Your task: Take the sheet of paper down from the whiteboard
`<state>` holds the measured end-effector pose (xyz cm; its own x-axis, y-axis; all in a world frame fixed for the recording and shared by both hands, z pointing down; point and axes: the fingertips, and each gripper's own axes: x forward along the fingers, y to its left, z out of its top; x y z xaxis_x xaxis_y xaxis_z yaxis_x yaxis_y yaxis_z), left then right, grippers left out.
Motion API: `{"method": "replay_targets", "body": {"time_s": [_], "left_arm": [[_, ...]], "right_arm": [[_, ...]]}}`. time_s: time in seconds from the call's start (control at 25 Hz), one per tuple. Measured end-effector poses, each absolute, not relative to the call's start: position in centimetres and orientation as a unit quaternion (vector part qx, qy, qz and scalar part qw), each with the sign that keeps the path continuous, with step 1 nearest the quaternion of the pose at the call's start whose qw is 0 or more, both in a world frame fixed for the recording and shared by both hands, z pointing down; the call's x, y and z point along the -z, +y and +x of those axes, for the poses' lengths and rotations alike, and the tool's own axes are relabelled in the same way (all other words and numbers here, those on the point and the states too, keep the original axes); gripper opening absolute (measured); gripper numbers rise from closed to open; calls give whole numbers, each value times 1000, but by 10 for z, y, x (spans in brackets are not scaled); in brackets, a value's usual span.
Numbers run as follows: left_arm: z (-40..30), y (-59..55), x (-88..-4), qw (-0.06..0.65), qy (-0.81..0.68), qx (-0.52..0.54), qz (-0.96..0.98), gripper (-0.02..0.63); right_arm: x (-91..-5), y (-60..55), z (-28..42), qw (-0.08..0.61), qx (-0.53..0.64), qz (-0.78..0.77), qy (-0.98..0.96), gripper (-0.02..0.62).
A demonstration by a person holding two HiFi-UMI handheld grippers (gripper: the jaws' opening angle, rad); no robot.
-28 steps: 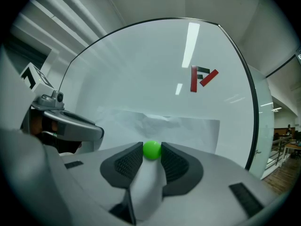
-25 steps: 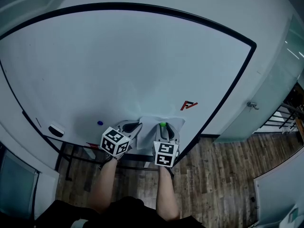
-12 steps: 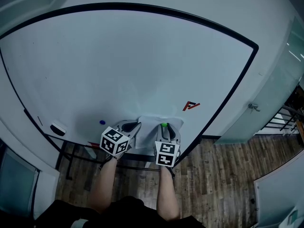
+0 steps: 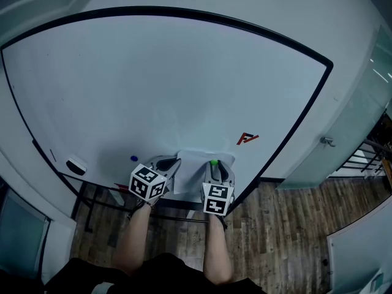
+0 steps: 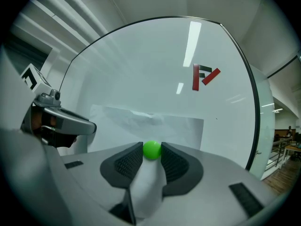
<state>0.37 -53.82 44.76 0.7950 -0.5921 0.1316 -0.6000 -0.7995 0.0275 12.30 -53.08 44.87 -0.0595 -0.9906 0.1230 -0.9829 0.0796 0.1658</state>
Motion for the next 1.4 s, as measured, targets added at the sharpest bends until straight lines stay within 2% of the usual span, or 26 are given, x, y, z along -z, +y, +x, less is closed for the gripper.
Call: {"method": "replay_targets", "body": {"time_s": [1.4], "left_arm": [[-11, -539, -449, 32, -335, -63, 939, 21]], "right_arm": [[-452, -529, 140, 105, 17, 680, -725, 132]]}}
